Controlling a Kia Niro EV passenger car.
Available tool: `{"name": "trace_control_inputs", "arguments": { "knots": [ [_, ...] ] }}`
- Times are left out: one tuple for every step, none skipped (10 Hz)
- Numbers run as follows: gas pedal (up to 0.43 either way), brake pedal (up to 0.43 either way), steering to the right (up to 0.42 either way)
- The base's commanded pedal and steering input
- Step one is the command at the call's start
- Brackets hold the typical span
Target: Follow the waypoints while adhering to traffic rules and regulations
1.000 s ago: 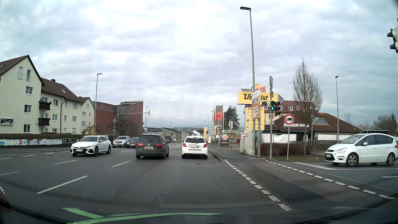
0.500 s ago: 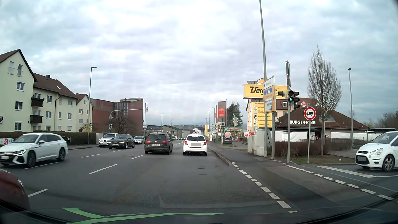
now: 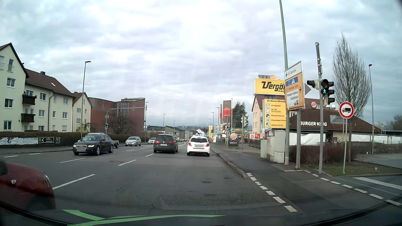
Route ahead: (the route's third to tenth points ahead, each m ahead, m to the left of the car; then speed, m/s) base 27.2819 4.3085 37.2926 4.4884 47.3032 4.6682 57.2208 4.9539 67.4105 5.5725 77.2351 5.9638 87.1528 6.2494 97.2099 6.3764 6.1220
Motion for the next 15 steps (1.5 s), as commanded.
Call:
{"name": "trace_control_inputs", "arguments": {
  "knots": [
    [0.157,0.0,-0.005],
    [0.157,0.0,-0.005],
    [0.157,0.0,-0.005],
    [0.157,0.0,-0.005],
    [0.157,0.0,-0.005],
    [0.157,0.0,-0.005],
    [0.157,0.0,-0.005],
    [0.157,0.0,-0.004],
    [0.157,0.0,0.001],
    [0.157,0.0,0.002],
    [0.157,0.0,0.002],
    [0.157,0.0,0.002],
    [0.157,0.0,0.001],
    [0.157,0.0,0.001],
    [0.157,0.0,0.001]
  ]
}}
